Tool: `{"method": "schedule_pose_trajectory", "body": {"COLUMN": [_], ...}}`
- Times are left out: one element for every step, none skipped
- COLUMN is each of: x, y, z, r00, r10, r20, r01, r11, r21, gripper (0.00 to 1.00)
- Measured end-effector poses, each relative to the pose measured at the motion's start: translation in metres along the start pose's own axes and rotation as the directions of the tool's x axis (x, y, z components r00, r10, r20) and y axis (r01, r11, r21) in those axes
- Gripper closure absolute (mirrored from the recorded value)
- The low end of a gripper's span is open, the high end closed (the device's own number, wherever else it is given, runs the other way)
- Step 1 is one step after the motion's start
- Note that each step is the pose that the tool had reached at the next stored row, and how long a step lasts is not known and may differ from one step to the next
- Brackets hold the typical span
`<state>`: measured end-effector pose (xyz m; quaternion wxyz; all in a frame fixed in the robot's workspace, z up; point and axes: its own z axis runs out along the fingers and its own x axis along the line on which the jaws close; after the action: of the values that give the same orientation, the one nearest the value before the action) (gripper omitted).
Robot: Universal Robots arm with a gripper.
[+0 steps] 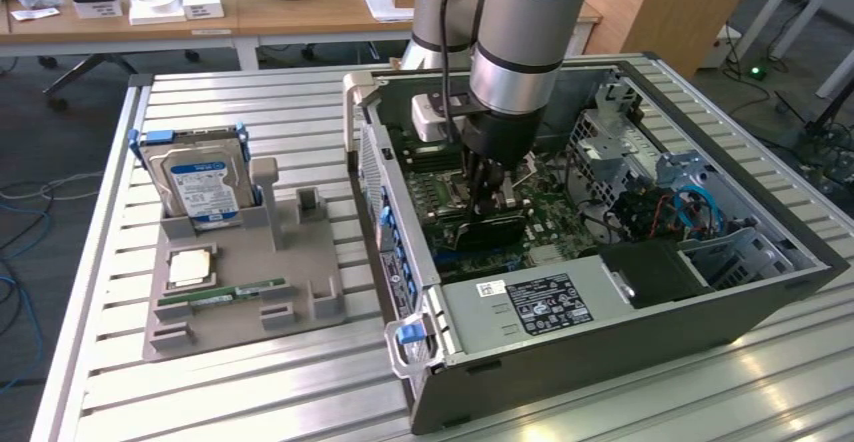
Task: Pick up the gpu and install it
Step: 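Press down on the gpu until it lock into place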
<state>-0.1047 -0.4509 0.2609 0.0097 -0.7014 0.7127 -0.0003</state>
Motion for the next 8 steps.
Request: {"method": "schedule_pose_trajectory", "body": {"x": [0.0000, 0.0000, 0.0000, 0.0000, 0.0000, 0.0000, 0.0000, 0.0000], "y": [0.0000, 0.0000, 0.0001, 0.0001, 0.0001, 0.0001, 0.0001, 0.0001], "z": [0.0000, 0.0001, 0.0002, 0.0002, 0.0002, 0.0003, 0.0003, 0.0003], "r00": [1.0000, 1.0000, 1.0000, 1.0000, 1.0000, 1.0000, 1.0000, 1.0000], "r10": [0.000, 0.000, 0.000, 0.000, 0.000, 0.000, 0.000, 0.000], "r20": [0.0000, -0.0001, -0.0002, -0.0002, -0.0002, -0.0002, -0.0001, 0.0000], "r01": [0.000, 0.000, 0.000, 0.000, 0.000, 0.000, 0.000, 0.000], "r11": [1.0000, 1.0000, 1.0000, 1.0000, 1.0000, 1.0000, 1.0000, 1.0000], "r21": [0.0001, 0.0001, 0.0000, 0.0000, 0.0000, 0.0000, 0.0000, 0.0000], "gripper": [0.89, 0.89, 0.89, 0.89, 0.89, 0.89, 0.89, 0.89]}}
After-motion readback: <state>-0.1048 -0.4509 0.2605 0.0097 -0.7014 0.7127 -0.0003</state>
